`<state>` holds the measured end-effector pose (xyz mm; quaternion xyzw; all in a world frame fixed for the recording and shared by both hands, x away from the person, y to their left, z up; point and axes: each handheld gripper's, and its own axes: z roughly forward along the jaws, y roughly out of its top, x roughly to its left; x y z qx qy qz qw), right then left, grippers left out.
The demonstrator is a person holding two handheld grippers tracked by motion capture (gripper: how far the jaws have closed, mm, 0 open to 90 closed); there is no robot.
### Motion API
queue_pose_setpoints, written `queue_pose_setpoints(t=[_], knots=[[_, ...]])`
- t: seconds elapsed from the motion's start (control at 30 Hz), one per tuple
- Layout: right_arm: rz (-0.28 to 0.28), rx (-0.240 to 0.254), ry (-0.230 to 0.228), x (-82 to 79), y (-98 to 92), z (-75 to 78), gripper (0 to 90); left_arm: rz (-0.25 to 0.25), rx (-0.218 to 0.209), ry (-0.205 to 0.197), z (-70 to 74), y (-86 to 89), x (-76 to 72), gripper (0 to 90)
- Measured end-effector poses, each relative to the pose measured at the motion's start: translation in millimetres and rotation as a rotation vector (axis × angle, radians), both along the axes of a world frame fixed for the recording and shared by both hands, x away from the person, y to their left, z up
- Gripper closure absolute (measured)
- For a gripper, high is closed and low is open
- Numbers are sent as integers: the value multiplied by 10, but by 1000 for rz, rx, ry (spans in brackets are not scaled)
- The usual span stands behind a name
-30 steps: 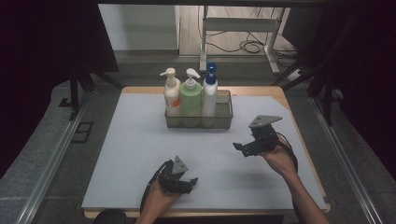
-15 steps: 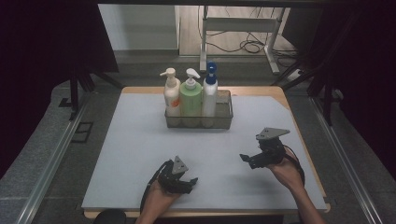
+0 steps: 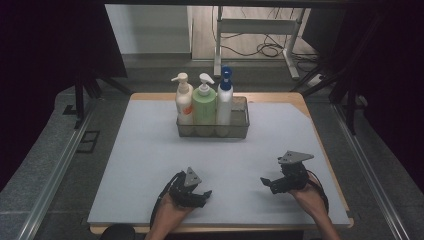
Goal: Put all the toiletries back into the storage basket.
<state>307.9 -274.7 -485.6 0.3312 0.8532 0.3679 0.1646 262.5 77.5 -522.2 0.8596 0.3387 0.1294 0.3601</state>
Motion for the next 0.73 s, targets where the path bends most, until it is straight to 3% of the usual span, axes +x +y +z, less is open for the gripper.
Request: queue_pose_setpoints(t=[0.27,0.5,0.73], knots=[[-6,-1,19,-87,-39,-185,0,0,0,0,0,-1,-1,265],[-14,-12,67,-141,-40,-354,0,2,1,2,1,-1,-1,262],[-16,-23,69,-149,-29,-370,0,4,2,3,0,-1,3,254]])
